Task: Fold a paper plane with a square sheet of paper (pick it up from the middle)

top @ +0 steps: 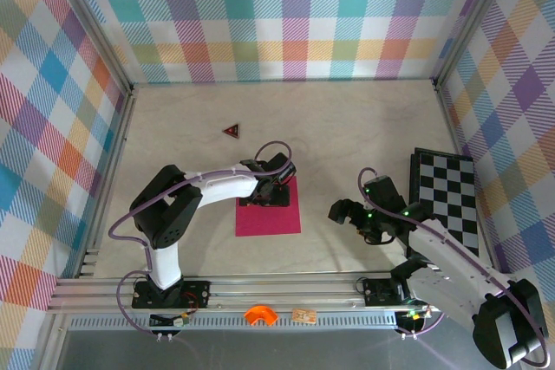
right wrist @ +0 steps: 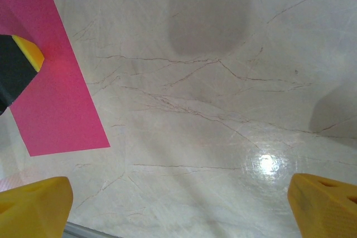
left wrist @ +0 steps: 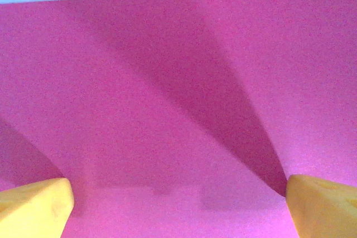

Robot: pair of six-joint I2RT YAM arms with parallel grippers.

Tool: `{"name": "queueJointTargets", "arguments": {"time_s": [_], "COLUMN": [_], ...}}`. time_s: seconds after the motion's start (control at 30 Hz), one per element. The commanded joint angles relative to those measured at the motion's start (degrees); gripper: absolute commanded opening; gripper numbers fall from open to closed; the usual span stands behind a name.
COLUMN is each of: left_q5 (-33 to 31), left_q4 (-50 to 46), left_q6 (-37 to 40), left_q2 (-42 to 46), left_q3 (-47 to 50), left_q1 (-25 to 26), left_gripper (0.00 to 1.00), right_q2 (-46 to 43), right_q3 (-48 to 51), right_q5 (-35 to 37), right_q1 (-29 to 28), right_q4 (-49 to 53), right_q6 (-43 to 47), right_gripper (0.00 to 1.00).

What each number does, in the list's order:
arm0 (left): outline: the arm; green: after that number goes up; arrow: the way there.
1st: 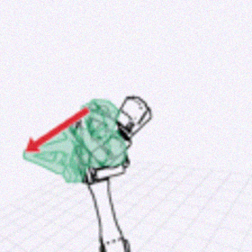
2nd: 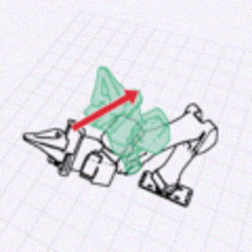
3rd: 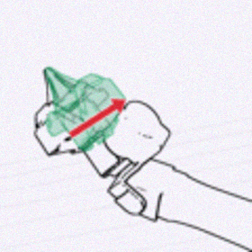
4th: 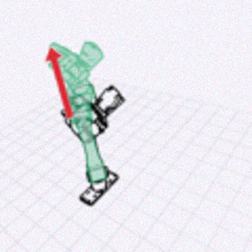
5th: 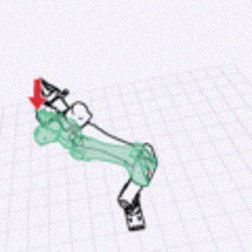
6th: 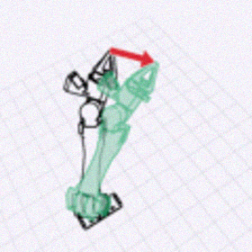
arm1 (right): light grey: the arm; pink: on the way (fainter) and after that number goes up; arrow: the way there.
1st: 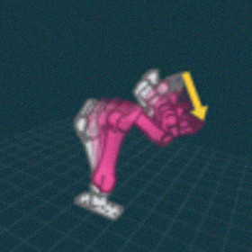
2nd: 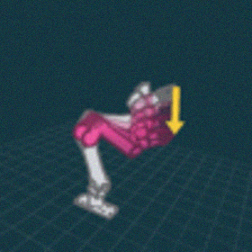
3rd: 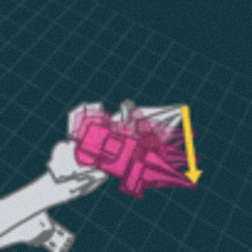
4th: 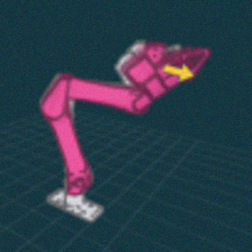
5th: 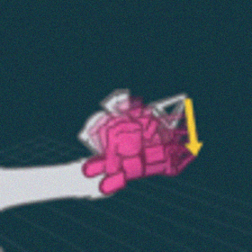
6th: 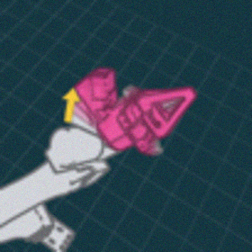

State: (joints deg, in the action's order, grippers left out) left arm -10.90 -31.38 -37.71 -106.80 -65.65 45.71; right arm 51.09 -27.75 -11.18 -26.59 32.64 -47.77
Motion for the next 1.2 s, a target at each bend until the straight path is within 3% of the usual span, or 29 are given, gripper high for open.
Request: {"name": "queueJointTargets", "arguments": {"time_s": [0.0,0.37,0.53,0.87,1.17], "left_q5": [2.9,2.6,1.3,-0.7,1.8], "left_q4": [-1.2,-1.5,-3.2,-7.2,-4.8], "left_q6": [-0.1,-0.5,-1.0,-1.7,-2.4], "left_q2": [-7.0,-4.7,-2.0,6.5,3.1], "left_q3": [4.5,5.5,4.6,1.4,1.9], "left_q1": [0.1,0.5,0.8,1.1,1.9], "left_gripper": [0.95,0.92,1.00,1.00,1.00], "right_q2": [-0.3,0.4,1.1,1.3,1.0], "right_q3": [-1.1,-0.2,-0.4,-0.6,-0.2], "right_q5": [0.3,0.2,-0.1,-0.4,-1.1], "right_q1": [0.2,0.2,0.2,0.2,0.2], "right_q4": [1.4,-0.3,-0.7,-1.2,-0.9], "right_q6": [-0.8,-1.3,-1.1,-1.0,-1.6], "right_gripper": [0.99,0.99,0.99,0.99,0.99]}}
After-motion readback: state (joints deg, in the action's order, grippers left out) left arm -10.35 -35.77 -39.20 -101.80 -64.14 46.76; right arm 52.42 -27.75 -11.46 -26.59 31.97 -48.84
